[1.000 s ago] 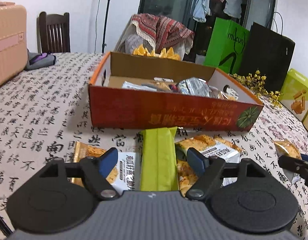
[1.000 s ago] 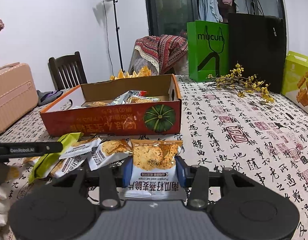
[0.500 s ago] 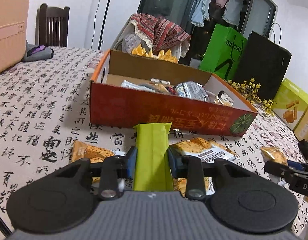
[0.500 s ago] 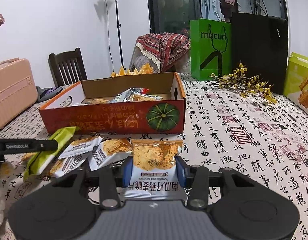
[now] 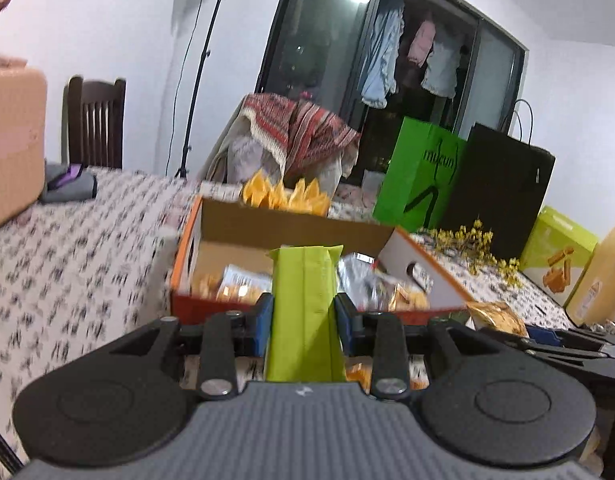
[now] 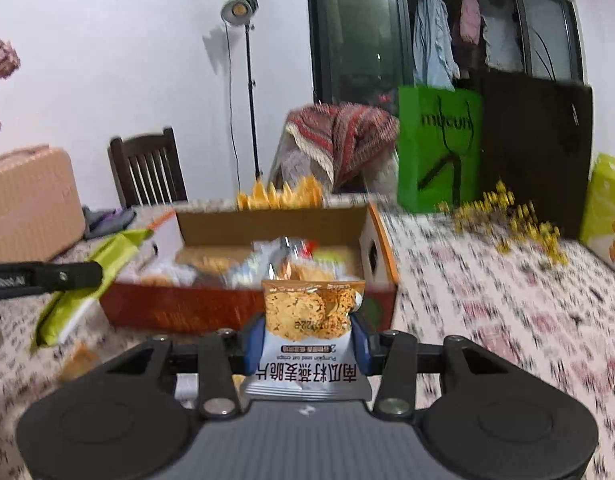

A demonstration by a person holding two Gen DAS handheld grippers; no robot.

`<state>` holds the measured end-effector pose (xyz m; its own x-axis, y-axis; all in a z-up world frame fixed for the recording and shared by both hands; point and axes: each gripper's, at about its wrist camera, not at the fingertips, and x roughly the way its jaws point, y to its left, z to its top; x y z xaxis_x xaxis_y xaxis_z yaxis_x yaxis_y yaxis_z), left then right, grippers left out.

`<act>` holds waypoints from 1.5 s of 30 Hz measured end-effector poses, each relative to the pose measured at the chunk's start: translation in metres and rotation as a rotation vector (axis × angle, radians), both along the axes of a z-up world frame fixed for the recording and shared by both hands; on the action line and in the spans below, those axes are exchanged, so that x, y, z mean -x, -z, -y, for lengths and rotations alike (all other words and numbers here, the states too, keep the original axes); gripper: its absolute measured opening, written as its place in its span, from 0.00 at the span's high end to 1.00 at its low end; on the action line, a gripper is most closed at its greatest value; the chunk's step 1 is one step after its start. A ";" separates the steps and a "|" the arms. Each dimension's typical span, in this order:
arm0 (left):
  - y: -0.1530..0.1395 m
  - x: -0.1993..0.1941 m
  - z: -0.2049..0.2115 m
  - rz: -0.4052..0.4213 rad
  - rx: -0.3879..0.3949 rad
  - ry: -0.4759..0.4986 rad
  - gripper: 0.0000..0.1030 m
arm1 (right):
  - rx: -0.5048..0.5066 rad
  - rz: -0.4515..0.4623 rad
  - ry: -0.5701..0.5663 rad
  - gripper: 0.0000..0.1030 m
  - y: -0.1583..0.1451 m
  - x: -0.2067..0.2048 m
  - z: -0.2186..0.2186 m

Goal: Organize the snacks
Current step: 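Carry the cracker packet and green bar into the box and open both grippers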

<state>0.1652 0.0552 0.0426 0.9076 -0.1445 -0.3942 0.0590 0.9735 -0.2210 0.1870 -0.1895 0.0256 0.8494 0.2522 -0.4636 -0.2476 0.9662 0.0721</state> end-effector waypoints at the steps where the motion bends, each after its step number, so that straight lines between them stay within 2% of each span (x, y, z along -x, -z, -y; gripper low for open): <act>1: -0.004 -0.004 0.001 0.005 -0.001 0.000 0.67 | -0.003 0.013 -0.001 0.58 -0.005 -0.004 -0.003; 8: -0.022 -0.045 0.009 0.014 0.010 -0.004 0.67 | 0.003 0.062 -0.012 0.58 -0.031 -0.044 -0.021; 15: -0.025 -0.087 0.014 0.007 -0.010 -0.030 0.67 | -0.018 0.046 0.008 0.58 -0.036 -0.091 -0.024; 19: -0.013 -0.108 0.014 -0.008 -0.031 -0.064 0.67 | -0.027 0.080 0.021 0.58 -0.020 -0.110 -0.020; 21: -0.004 -0.116 0.014 -0.026 -0.039 -0.075 0.67 | -0.069 0.054 0.007 0.58 -0.004 -0.119 -0.014; 24: 0.007 -0.124 0.010 -0.052 -0.046 -0.085 0.67 | -0.051 0.004 -0.001 0.58 0.011 -0.130 -0.014; 31: 0.021 -0.130 0.006 -0.074 -0.075 -0.105 0.67 | -0.059 -0.033 -0.013 0.57 0.021 -0.133 -0.014; 33: 0.023 -0.130 0.006 -0.079 -0.071 -0.110 0.67 | -0.069 -0.035 -0.015 0.55 0.021 -0.132 -0.012; 34: 0.022 -0.128 0.005 -0.073 -0.072 -0.114 0.65 | -0.071 -0.031 -0.011 0.51 0.020 -0.130 -0.011; 35: 0.021 -0.126 0.005 -0.063 -0.070 -0.117 0.53 | -0.071 -0.026 -0.007 0.41 0.020 -0.129 -0.011; 36: 0.019 -0.123 0.004 -0.050 -0.063 -0.121 0.43 | -0.073 -0.018 -0.004 0.35 0.018 -0.128 -0.011; 37: 0.017 -0.120 0.004 -0.035 -0.062 -0.136 0.22 | -0.076 -0.008 -0.004 0.23 0.017 -0.126 -0.010; 38: 0.015 -0.116 0.004 -0.013 -0.068 -0.160 0.10 | -0.079 0.002 -0.003 0.14 0.016 -0.124 -0.010; 40: 0.011 -0.110 0.004 0.022 -0.073 -0.182 0.04 | -0.086 0.024 -0.008 0.10 0.014 -0.121 -0.009; 41: 0.009 -0.108 0.002 0.033 -0.062 -0.181 0.00 | -0.088 0.027 -0.012 0.03 0.014 -0.120 -0.009; 42: 0.007 -0.106 0.001 0.043 -0.049 -0.185 0.00 | -0.089 0.028 -0.016 0.00 0.014 -0.120 -0.010; 45: 0.002 -0.101 -0.002 0.050 -0.025 -0.194 0.00 | -0.079 0.021 -0.007 0.00 0.014 -0.121 -0.011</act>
<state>0.2659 0.0573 0.0402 0.9360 0.0449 -0.3492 -0.1204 0.9728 -0.1978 0.3083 -0.1789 0.0114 0.8569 0.2930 -0.4241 -0.2563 0.9560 0.1426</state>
